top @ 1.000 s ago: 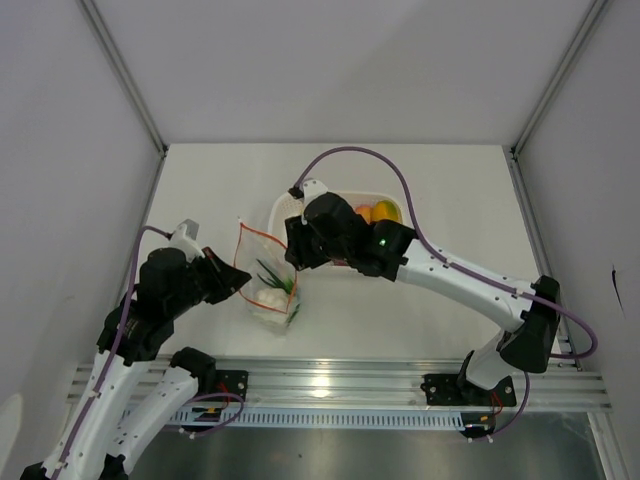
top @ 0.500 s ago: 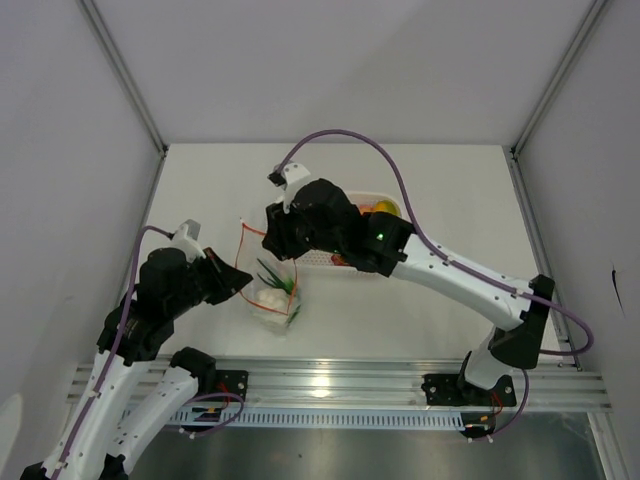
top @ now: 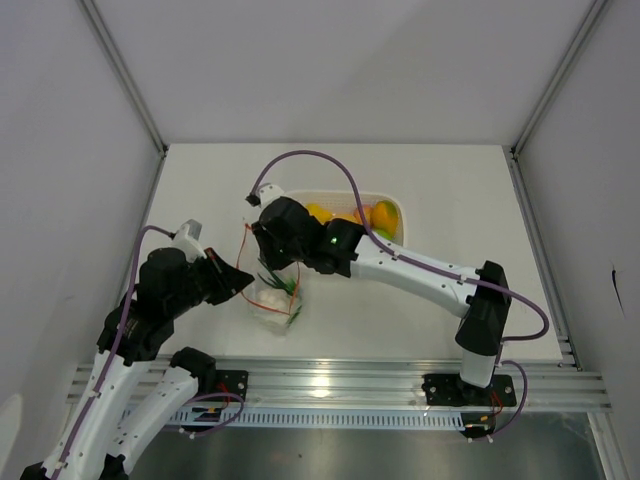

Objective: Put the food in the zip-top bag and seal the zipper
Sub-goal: Adjust the fake vegetable in the zipper food storage bag.

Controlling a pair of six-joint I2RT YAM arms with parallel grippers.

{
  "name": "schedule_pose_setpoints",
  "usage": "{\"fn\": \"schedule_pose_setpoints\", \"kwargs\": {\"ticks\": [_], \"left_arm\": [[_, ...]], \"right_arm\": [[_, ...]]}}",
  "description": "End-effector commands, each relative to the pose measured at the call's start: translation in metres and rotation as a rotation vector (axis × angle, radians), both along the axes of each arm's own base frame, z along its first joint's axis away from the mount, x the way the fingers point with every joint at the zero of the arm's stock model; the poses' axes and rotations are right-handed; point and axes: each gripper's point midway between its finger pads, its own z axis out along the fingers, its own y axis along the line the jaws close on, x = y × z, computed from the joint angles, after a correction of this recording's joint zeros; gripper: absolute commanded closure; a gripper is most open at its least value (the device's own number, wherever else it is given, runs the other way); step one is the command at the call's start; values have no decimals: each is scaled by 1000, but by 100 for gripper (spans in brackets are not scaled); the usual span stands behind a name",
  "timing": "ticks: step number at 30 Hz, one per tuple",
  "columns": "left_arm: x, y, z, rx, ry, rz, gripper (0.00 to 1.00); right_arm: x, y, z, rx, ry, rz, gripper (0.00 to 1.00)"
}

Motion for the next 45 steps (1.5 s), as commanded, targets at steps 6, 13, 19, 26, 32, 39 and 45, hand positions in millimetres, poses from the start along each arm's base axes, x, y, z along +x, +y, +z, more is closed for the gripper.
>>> {"fn": "schedule_pose_setpoints", "kwargs": {"ticks": [6, 13, 19, 26, 32, 39, 45], "left_arm": [[3, -4, 8, -9, -44, -30, 99], [3, -4, 7, -5, -43, -28, 99], [3, -4, 7, -3, -42, -27, 100], [3, -4, 9, -6, -44, -33, 99], [2, -5, 8, -11, -42, -37, 99], [2, -6, 6, -10, -38, -40, 100], [2, -7, 6, -17, -39, -46, 99]], "right_arm": [[3, -5, 18, -40, -85, -59, 75], [-4, -15, 22, -72, -119, -79, 75], [4, -24, 15, -126, -142, -123, 74], [11, -27, 7, -166, -171, -145, 73], [14, -14, -5, -166, -167, -118, 78], [10, 5, -20, -149, -125, -60, 100], [12, 12, -41, -150, -67, -46, 100]]}}
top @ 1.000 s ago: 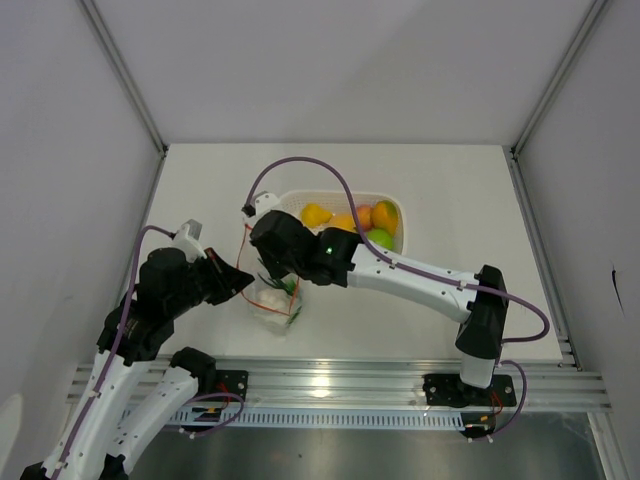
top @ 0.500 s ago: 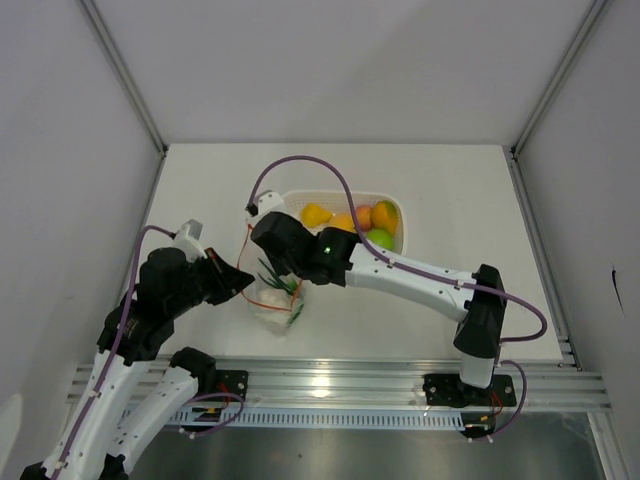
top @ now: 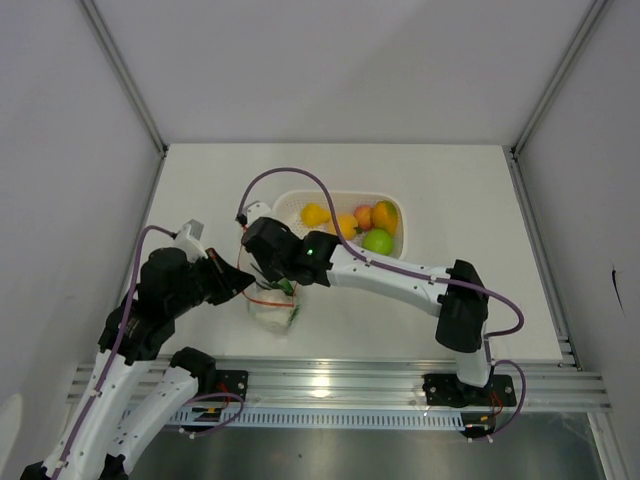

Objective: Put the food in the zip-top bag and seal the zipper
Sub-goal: Adjust the fake vegetable in the zipper food storage bag.

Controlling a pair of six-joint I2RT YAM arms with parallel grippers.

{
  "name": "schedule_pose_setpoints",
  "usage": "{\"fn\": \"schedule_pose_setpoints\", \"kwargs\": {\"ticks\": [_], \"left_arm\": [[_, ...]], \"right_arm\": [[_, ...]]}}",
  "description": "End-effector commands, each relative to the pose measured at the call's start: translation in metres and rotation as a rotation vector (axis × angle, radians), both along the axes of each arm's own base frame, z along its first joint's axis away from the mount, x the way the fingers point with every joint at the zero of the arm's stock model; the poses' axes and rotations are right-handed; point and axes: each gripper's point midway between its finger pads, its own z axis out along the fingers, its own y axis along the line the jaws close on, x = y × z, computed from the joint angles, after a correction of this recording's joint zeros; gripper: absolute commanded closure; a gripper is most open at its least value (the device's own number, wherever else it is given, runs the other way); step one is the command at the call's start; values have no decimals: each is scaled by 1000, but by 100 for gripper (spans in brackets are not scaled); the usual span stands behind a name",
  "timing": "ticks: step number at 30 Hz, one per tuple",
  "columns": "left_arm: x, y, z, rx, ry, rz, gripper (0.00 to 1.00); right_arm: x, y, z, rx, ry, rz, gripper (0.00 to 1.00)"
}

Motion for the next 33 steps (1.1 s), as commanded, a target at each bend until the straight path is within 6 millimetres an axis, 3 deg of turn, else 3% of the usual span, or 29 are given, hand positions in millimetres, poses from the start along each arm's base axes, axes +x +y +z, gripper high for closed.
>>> {"fn": "schedule_pose_setpoints", "kwargs": {"ticks": [1, 11, 17, 21, 24, 27, 29, 30, 33], "left_arm": [[2, -6, 7, -13, -38, -37, 99], [1, -5, 5, -12, -36, -37, 100], [2, -5, 5, -6, -35, -34, 99], [4, -5, 5, -7, -36, -32, 99], [5, -6, 6, -9, -34, -36, 99], [6, -7, 6, -8, -31, -36, 99], [6, -7, 5, -7, -29, -36, 99], [5, -7, 5, -7, -26, -38, 99], [5, -6, 4, -3, -23, -37, 99]], "right_arm": [[7, 16, 8, 66, 16, 9, 100], [9, 10, -15, 22, 60, -5, 100], [4, 2, 31, 106, 13, 4, 99], [-8, -7, 82, 197, -30, 23, 97], [-19, -29, 137, 300, -80, 27, 93], [-15, -51, 162, 333, -135, -13, 81], [-8, -73, 173, 343, -165, -62, 71], [7, -85, 172, 342, -171, -106, 67], [30, -112, 152, 309, -136, -180, 56]]}}
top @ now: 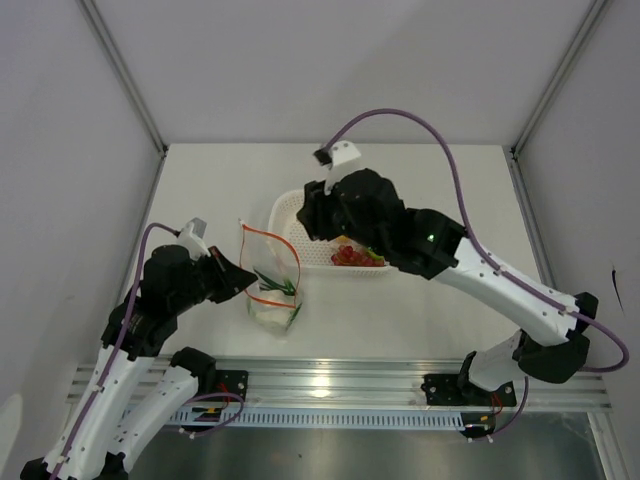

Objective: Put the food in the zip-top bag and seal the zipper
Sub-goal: Pick up the fake fruit from the bin.

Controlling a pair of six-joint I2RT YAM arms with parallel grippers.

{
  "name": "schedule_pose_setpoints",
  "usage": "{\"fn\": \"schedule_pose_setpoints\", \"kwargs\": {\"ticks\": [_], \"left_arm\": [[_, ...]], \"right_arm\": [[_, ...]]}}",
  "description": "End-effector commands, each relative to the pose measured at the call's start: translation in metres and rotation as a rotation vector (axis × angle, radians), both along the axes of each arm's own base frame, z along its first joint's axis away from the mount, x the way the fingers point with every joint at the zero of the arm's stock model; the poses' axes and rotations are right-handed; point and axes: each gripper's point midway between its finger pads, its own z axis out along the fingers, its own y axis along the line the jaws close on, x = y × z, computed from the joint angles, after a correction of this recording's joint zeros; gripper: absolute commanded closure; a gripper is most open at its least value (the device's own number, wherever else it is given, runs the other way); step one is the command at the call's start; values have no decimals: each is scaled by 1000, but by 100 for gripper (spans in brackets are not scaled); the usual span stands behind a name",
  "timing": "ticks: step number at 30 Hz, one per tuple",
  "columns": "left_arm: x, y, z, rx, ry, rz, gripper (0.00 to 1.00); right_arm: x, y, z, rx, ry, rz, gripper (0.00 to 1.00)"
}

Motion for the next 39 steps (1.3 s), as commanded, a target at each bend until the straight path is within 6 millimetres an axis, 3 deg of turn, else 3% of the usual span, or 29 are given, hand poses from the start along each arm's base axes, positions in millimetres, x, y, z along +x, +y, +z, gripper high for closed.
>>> {"fn": "schedule_pose_setpoints", "kwargs": {"ticks": [1, 4, 5, 8, 14, 24, 29, 36, 39], "left_arm": [[0, -2, 7, -1, -36, -24, 99], [0, -2, 8, -3, -38, -23, 99], [0, -2, 7, -4, -37, -24, 99], [0, -3, 7, -5, -35, -28, 99], [1, -4, 4, -4, -26, -32, 99], [4, -8, -5, -6, -1, -44, 99], [4, -9, -8, -6, 3, -49, 99], [5, -12, -11, -14, 12, -58, 100], [4, -12, -11, -15, 10, -62, 99]], "right_arm": [[49, -39, -43, -91, 63, -164, 54], [80, -71, -68, -151, 81, -288, 41], [87, -78, -77, -174, 86, -314, 32], [115, -103, -98, -230, 102, -413, 21], [159, -143, -157, -373, 185, -560, 15], [167, -103, -227, -331, 326, -386, 14], [169, -115, -237, -354, 331, -469, 14], [179, -145, -224, -420, 258, -606, 15], [184, -157, -228, -442, 260, -645, 16]]}}
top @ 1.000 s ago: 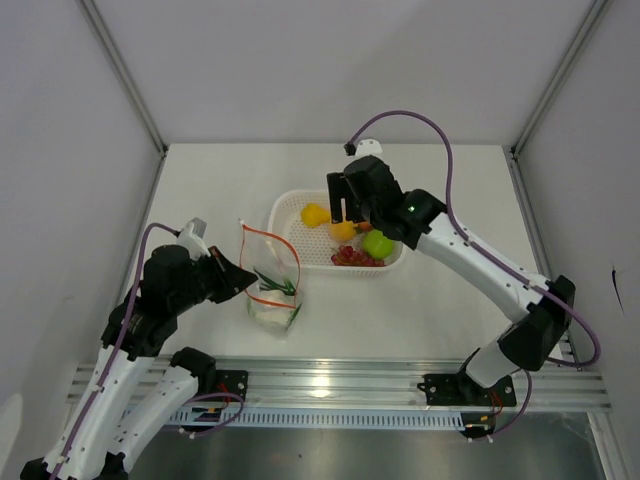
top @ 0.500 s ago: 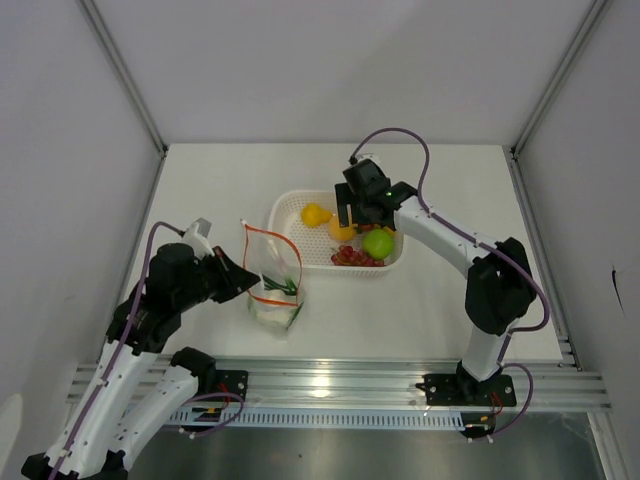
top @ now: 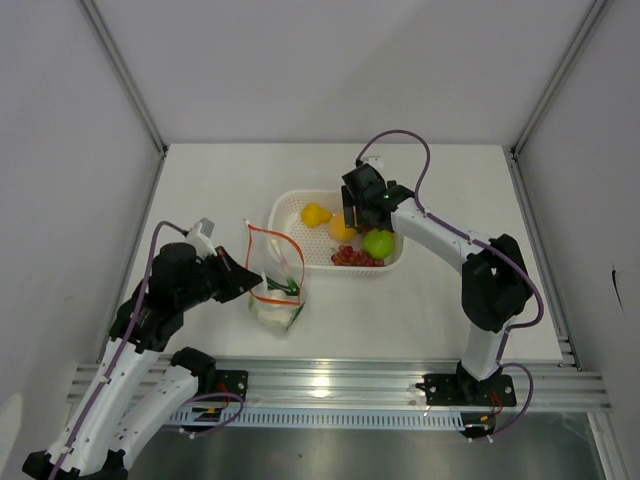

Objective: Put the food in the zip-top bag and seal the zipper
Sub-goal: Pick up the fake fruit from the bin.

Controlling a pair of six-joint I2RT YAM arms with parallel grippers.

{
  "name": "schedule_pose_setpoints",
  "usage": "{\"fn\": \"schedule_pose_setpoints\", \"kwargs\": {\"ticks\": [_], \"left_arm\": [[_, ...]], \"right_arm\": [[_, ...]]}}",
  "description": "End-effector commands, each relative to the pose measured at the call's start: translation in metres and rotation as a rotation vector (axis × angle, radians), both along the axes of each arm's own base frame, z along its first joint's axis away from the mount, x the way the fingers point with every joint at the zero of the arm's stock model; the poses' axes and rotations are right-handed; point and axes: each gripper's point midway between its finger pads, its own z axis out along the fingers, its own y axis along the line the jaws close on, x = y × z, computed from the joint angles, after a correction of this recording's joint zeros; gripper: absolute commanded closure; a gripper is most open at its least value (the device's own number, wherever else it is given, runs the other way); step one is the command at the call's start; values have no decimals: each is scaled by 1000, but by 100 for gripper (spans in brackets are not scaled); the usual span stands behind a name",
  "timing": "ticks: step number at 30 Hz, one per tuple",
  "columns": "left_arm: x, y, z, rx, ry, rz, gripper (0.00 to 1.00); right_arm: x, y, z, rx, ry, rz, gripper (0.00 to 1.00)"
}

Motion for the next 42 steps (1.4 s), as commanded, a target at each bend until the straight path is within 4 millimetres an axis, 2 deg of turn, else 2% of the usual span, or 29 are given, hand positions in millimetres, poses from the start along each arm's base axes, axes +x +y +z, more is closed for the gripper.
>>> {"fn": "schedule_pose_setpoints", "kwargs": {"ticks": [1, 3, 8, 13, 21, 24, 27, 28, 31, 33, 36, 37, 39, 40, 42], "left_arm": [[2, -4, 4, -11, -28, -29, 99], [1, -3, 2, -6, -25, -27, 100], [-1, -3, 1, -8, -24, -27, 100], [-1, -3, 0, -8, -21, -29, 99], [-2, -3, 0, -8, -17, -28, 99], [-2, -3, 2, -9, -21, -28, 100], [-4, -2, 0, -8, -17, -28, 99], [-4, -2, 1, -11, -20, -28, 99], [-5, -2, 1, -10, -17, -28, 100], [-6, -1, 1, -10, -19, -27, 99], [-6, -1, 1, -8, -19, -24, 99], [-6, 0, -1, -7, -17, -23, 99], [-6, -1, 0, -11, -17, -22, 99], [-6, -2, -1, -14, -16, -24, 99], [-5, -3, 1, -19, -16, -26, 99]], "right_arm": [[16, -22, 17, -32, -73, -95, 16], [21, -29, 10, -57, -68, -116, 16], [35, -40, 9, -125, -111, -150, 17], [50, -43, -1, -134, -97, -156, 17], [61, -45, -15, -123, -80, -159, 21], [63, -46, -16, -130, -82, -166, 30], [63, -46, -13, -125, -89, -159, 44], [64, -45, -12, -121, -93, -157, 59], [64, -46, -8, -121, -97, -157, 77], [62, -46, 3, -108, -110, -161, 84], [56, -42, 22, -72, -137, -151, 86], [52, -41, 40, -48, -166, -149, 86], [42, -32, 61, -29, -200, -124, 86], [35, -30, 83, -1, -239, -113, 86], [22, -15, 105, 25, -277, -70, 87]]}}
